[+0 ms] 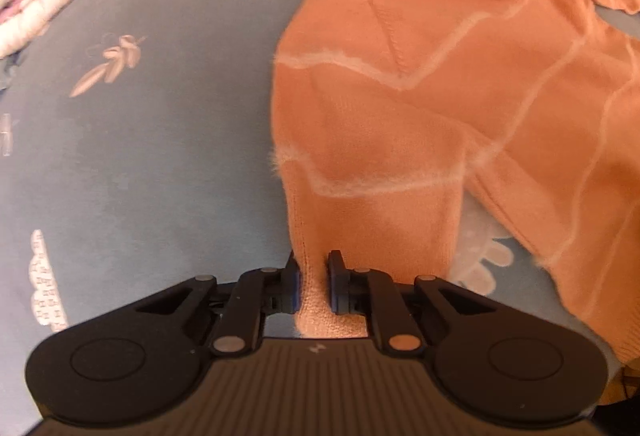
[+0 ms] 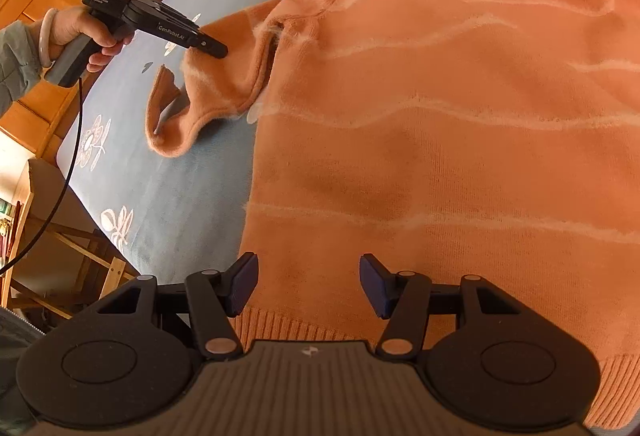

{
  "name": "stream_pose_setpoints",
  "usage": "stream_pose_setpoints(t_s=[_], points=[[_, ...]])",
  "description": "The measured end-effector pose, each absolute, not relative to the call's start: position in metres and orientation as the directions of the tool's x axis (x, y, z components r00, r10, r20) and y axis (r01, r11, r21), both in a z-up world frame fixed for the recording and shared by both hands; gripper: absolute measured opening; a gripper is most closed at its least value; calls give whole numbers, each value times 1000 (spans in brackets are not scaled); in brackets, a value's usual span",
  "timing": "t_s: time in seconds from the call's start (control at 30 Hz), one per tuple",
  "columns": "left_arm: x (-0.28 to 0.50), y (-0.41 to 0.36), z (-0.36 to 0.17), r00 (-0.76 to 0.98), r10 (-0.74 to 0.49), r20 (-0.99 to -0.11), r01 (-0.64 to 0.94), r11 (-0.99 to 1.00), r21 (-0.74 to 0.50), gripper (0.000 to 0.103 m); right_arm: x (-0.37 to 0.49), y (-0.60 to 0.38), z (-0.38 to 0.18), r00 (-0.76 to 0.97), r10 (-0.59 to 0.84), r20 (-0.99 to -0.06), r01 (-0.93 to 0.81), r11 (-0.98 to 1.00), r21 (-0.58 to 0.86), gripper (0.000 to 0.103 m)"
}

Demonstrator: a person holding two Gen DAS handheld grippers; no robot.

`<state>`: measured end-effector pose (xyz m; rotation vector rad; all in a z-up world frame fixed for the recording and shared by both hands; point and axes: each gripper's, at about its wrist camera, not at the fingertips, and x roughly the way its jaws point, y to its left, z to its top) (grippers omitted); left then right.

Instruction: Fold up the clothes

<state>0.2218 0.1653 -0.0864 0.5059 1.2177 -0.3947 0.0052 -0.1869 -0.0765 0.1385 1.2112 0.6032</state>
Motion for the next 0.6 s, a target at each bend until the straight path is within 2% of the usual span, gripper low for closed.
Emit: stream_pose_setpoints(t_s=[0.07,0.17,0.3,0.53,0.6], points=[[230,177,-73,376,90,-922,476,835,276,9,6,-187,-76,222,503,-835,-363,838,408,61],[249,189,-50,404,107,-909,390,878,277,10,7,-188,-75,227,503,-834,-365,838,406,61],[264,180,-42,439,198,-876,396,833,387,11,7,-191,-74,237,492,-838,-355,846,397,61],[283,174,-85,363,309,-879,380,813,442,11,2,-197,-68,258,463,-848,-354,862,363,63],[279,177,-99,326,336,-884,395,801,450,18,1,-199,-67,266,449,-853,-360,867,344,64]])
